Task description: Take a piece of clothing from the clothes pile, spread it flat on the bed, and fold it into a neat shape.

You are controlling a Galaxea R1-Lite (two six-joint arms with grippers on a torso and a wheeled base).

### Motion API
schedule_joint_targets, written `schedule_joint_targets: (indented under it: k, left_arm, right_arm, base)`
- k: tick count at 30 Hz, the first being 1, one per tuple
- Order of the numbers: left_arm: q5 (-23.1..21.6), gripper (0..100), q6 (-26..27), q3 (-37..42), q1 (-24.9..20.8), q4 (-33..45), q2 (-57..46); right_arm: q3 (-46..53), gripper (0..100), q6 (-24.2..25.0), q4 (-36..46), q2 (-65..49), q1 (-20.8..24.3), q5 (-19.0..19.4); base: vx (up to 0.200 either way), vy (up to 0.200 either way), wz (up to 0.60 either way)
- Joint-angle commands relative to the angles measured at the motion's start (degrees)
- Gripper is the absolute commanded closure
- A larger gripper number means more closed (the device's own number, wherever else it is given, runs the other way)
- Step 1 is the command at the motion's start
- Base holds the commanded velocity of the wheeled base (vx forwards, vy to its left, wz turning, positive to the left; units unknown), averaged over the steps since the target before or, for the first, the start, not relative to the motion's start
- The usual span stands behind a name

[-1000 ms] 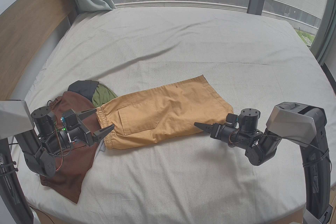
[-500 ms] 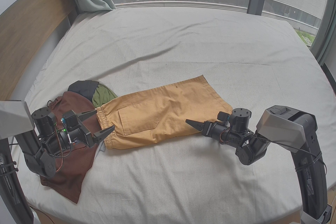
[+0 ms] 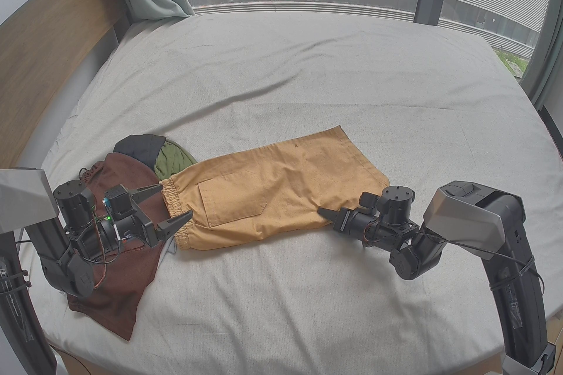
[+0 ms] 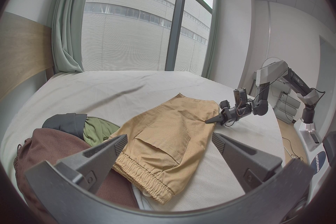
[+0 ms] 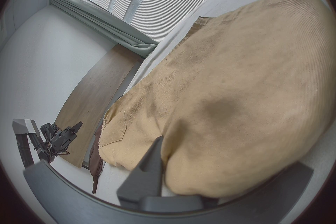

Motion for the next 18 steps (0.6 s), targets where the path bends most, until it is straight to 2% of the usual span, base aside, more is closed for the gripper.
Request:
schedule_joint_targets:
  k: [1, 7, 18]
  left_arm:
    - [0.0, 0, -0.01, 0.08, 0.01, -0.14, 0.37]
    - [0.0, 0, -0.1, 0.52, -0.17, -0.05, 0.63]
    - [0.0, 0, -0.18, 0.61, -0.43, -0.14, 0.81]
  right_arm:
    - [0.28, 100, 0.14, -0.68, 0.49, -0.13, -0.01]
    - [2.13, 100, 1.72, -5.51, 1.81, -0.66, -0.8]
    - [16.02, 100, 2.43, -12.72, -4.96, -0.92, -0.8]
  base:
    - [0.0, 0.0, 0.0]
    - [0.0, 0.0, 0.0]
    - [0.0, 0.0, 0.0]
